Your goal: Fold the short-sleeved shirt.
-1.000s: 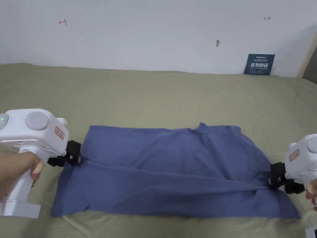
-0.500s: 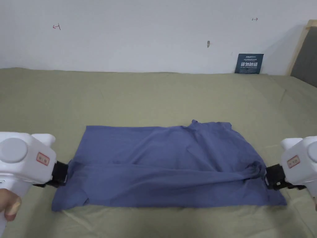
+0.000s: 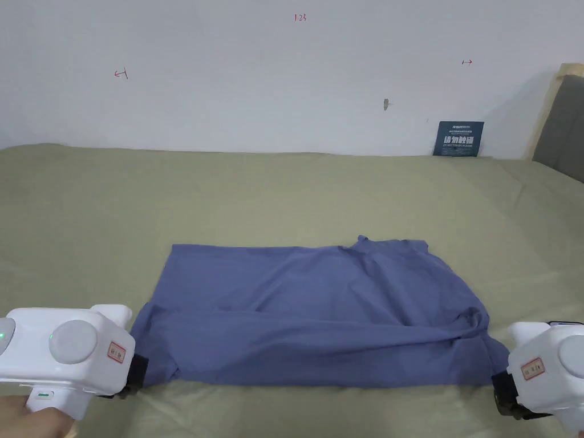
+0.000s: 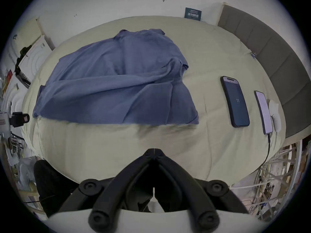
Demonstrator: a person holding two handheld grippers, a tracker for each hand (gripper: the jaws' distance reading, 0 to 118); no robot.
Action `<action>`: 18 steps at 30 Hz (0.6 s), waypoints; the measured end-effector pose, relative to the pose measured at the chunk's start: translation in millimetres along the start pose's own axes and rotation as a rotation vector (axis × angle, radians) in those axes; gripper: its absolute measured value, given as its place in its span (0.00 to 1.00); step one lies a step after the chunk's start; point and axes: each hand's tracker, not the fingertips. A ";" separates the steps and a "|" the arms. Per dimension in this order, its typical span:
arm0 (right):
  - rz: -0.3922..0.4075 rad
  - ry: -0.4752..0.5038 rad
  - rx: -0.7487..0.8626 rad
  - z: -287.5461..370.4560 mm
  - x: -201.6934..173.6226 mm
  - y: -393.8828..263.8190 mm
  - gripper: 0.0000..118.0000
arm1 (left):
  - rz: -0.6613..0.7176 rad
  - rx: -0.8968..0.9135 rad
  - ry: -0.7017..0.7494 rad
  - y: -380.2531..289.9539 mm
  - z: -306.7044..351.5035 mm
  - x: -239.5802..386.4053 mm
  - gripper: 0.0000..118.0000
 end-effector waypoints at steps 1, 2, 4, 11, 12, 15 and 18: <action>-0.005 -0.001 -0.001 -0.4 2.7 1.4 0.00 | 0.011 0.000 -0.001 7.0 -3.8 -3.1 0.76; -0.008 -0.001 -0.002 -0.6 3.7 -0.2 0.00 | 0.025 -0.004 0.005 15.1 -9.6 -5.8 0.89; -0.018 0.001 -0.007 -1.7 10.8 2.5 0.00 | 0.049 -0.020 0.027 26.9 -19.9 -10.4 0.94; -0.064 0.021 -0.009 -7.6 29.3 7.3 0.00 | 0.116 -0.115 0.012 42.1 -56.9 -10.2 0.90; -0.068 0.017 -0.006 -8.4 32.7 9.9 0.00 | 0.112 -0.138 -0.023 40.1 -59.7 -8.7 0.79; -0.098 -0.005 0.022 -13.2 43.6 19.1 0.25 | 0.037 -0.104 0.042 35.3 -47.7 0.7 0.58; -0.115 -0.009 0.036 -21.2 52.3 30.0 0.98 | 0.023 -0.069 -0.036 39.2 -36.2 0.4 0.07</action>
